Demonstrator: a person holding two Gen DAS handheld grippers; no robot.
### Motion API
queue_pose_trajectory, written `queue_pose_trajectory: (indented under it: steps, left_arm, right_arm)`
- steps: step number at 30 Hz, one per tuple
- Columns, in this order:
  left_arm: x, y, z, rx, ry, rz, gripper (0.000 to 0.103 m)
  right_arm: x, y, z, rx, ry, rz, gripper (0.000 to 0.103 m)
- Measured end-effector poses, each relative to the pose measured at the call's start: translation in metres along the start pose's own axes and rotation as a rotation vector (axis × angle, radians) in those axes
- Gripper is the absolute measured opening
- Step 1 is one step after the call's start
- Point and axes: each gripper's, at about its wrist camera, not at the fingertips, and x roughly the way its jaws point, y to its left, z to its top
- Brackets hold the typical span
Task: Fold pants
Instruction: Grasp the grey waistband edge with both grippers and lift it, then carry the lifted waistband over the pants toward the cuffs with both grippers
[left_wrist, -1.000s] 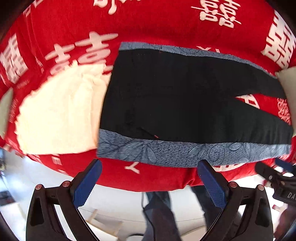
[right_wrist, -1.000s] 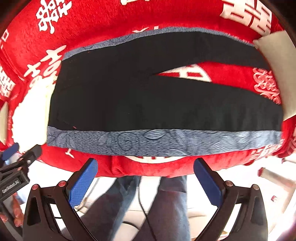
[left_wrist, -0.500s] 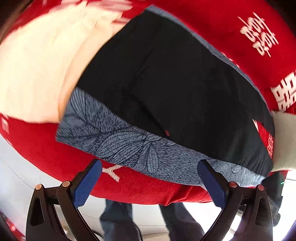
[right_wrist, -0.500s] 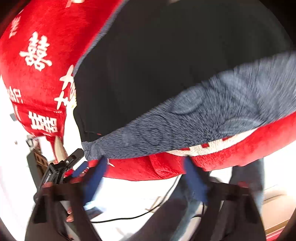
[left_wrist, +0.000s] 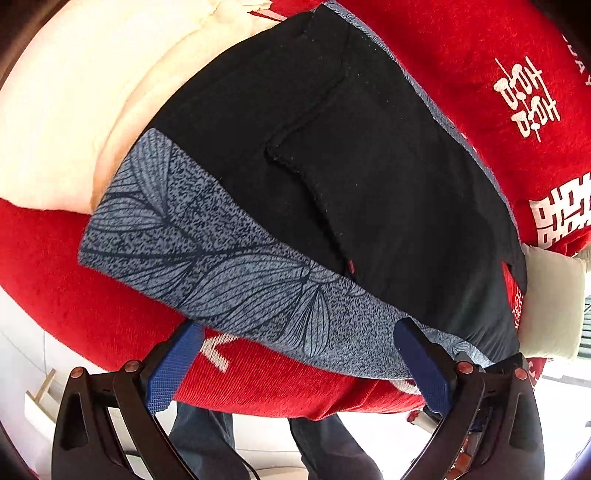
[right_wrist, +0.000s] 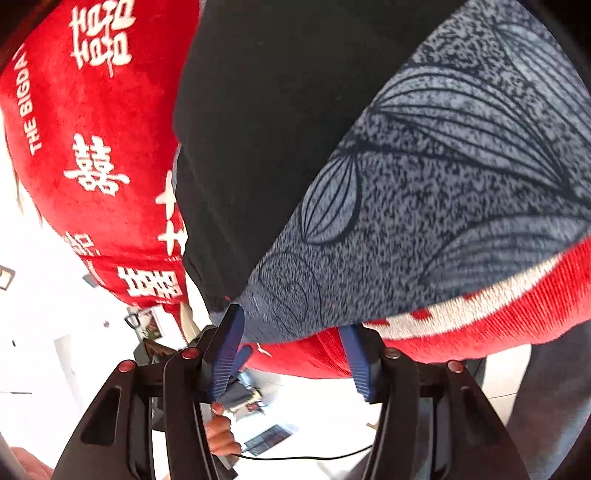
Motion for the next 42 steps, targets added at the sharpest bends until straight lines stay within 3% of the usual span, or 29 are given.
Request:
queue_pose_trajectory:
  steps: [1,3,5,10,12,13,14,16,18,21,28,32,35,42]
  left_arm:
    - [0.0,0.0,0.0,-0.003,0.0,0.0,0.103]
    - [0.003,0.0,0.003,-0.015,0.001,-0.007,0.103]
    - [0.005,0.002,0.004,-0.041,0.005,-0.028,0.103]
    - [0.008,0.003,0.008,-0.1,-0.013,-0.058,0.1]
    - [0.006,0.002,0.012,-0.118,-0.028,-0.047,0.087]
    - [0.005,0.0,0.014,-0.12,-0.037,-0.044,0.069]
    - [0.004,-0.002,0.018,-0.107,-0.035,-0.025,0.042]
    - [0.0,-0.003,0.022,-0.088,-0.018,-0.035,0.015]
    - [-0.012,-0.003,0.026,-0.095,-0.022,-0.052,0.015]
    - [-0.036,-0.022,0.033,-0.024,-0.043,-0.054,0.015]
    - [-0.08,-0.076,0.08,0.106,-0.09,-0.103,0.015]
    - [-0.079,-0.101,0.128,0.134,-0.136,-0.108,0.015]
    - [-0.063,-0.119,0.171,0.136,-0.168,-0.08,0.015]
    - [0.005,-0.136,0.239,0.14,-0.182,0.018,0.016]
  right_arm:
    - [0.003,0.0,0.003,0.012,0.008,0.013,0.053]
    - [0.004,0.001,0.009,0.046,0.008,0.06,0.017]
    - [-0.001,0.007,0.013,0.066,0.005,0.137,0.013]
    - [-0.012,0.03,0.013,0.027,0.037,0.183,0.012]
    - [-0.011,0.035,0.013,0.016,0.046,0.171,0.012]
    - [-0.009,0.035,0.014,0.017,0.053,0.162,0.012]
    - [-0.009,0.033,0.015,0.021,0.056,0.152,0.012]
    - [-0.007,0.033,0.016,0.038,0.053,0.128,0.012]
    - [-0.008,0.042,0.015,0.035,0.043,0.111,0.012]
    - [-0.018,0.06,0.013,0.002,0.027,0.1,0.011]
    - [-0.047,0.144,0.045,-0.168,-0.015,0.046,0.011]
    - [-0.043,0.188,0.088,-0.264,0.02,-0.022,0.011]
    - [-0.023,0.209,0.139,-0.308,0.074,-0.077,0.011]
    - [0.042,0.219,0.244,-0.343,0.205,-0.208,0.012]
